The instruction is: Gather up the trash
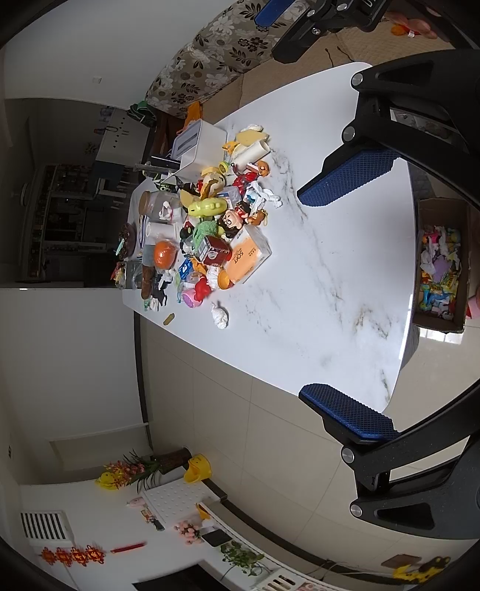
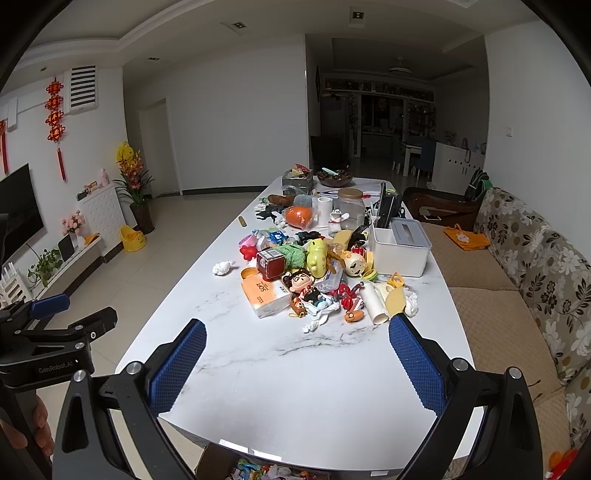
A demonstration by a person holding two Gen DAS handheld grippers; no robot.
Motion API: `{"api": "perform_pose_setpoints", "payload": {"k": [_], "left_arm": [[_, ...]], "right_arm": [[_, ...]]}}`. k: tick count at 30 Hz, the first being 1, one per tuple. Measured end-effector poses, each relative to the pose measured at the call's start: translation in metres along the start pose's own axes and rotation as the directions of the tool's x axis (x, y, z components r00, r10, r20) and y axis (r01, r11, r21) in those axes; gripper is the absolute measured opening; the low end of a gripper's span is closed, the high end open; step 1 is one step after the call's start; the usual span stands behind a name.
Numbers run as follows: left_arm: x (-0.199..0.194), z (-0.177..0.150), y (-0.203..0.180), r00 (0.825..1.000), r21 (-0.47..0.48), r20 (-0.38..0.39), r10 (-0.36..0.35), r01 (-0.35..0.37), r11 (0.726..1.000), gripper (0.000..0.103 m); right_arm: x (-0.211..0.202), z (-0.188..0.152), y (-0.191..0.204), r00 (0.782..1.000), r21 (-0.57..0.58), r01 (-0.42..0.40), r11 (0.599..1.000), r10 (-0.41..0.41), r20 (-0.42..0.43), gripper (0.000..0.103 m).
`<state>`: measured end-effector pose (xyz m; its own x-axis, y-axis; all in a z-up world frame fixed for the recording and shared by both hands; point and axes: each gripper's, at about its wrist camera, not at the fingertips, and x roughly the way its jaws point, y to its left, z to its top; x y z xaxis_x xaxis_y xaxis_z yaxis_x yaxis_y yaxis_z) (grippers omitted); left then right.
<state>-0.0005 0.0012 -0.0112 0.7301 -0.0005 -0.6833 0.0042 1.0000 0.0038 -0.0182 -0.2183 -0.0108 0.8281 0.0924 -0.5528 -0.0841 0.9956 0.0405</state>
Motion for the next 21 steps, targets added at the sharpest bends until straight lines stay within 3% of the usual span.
{"api": "perform_pose_setpoints", "payload": {"k": [18,21], "left_arm": [[0.007,-0.008,-0.003,1.000,0.008,-0.016,0.007,-0.007,1.000,0.094],[0.019,-0.012,0.000,0.999,0.012,-0.039,0.017,-0.017,1.000,0.094]], "right_arm": [[0.000,-0.002,-0.004,1.000,0.007,0.002,1.000,-0.002,-0.011,0.098],[0.026,-0.016,-0.009,0.999,0.018,-0.003,1.000,0.004,-0.034,0.098]]}}
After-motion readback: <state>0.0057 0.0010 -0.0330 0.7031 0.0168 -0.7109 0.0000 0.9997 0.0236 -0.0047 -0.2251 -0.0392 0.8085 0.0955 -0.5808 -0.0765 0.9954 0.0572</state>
